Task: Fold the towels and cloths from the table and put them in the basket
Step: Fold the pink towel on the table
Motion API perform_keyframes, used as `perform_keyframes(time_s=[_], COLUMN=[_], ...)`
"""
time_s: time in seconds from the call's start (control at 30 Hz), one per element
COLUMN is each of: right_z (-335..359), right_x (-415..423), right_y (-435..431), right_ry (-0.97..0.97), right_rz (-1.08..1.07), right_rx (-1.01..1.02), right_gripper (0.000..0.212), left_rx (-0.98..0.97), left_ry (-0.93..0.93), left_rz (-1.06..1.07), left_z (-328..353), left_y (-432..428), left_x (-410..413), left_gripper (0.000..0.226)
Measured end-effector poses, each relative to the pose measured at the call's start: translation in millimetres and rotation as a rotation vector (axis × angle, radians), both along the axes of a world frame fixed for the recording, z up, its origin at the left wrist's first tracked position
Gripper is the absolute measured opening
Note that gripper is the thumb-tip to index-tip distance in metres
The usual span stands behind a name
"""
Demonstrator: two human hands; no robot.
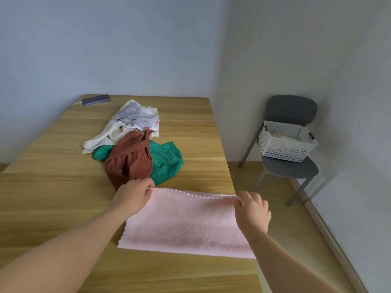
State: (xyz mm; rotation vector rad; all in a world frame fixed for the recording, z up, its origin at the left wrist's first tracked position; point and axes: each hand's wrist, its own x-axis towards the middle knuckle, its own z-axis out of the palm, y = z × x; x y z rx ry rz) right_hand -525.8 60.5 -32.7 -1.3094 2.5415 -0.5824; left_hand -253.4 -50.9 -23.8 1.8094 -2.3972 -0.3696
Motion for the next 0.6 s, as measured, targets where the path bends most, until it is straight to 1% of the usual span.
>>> perform_keyframes(time_s=[0.07,0.1,0.17,0.23,0.27,0.33,0.4,0.47,0.53,0.6], right_z=[-6.8,-10.9,-21.6,-33.3,-38.3,-46.7,-51.6,-53.1,-51.5,-49.8], right_x=[3.6,6.5,14.0,24.4,30.0,39.7,45.6,48.9,51.3,54.0], right_y=[-2.3,-1.8,1.2,7.5,12.1,23.3,36.1,49.3,61.1,70.4], right_ry=[0.039,0.052,0.0,-0.111,-0.147,-0.145,-0.096,-0.086,-0.116,-0.151], right_rz=[0.021,0.039,0.117,0.238,0.299,0.39,0.426,0.441,0.449,0.451], right_rx=[0.009,0.013,0.044,0.121,0.174,0.274,0.319,0.311,0.317,0.339], right_gripper=[0.042,0.042,0.037,0.033,0.034,0.036,0.037,0.036,0.035,0.033], left_rx=[-0.147,-0.164,-0.084,0.063,0.133,0.22,0.212,0.189,0.219,0.294], left_ry=[-0.068,-0.082,-0.076,-0.046,-0.034,-0.042,-0.079,-0.109,-0.12,-0.126], left_rz=[0.02,0.024,-0.044,-0.149,-0.188,-0.228,-0.233,-0.232,-0.228,-0.213], left_z=[-13.7,-19.7,-32.5,-45.5,-50.0,-57.4,-59.5,-59.7,-58.3,-55.9], left_y=[2.3,5.3,15.4,27.4,34.4,49.2,65.1,77.7,86.3,93.4], left_x=[-4.6,-7.3,-12.1,-14.9,-15.2,-15.2,-14.6,-11.3,-5.5,1.4], left_gripper=[0.035,0.035,0.026,0.021,0.022,0.03,0.036,0.039,0.039,0.038])
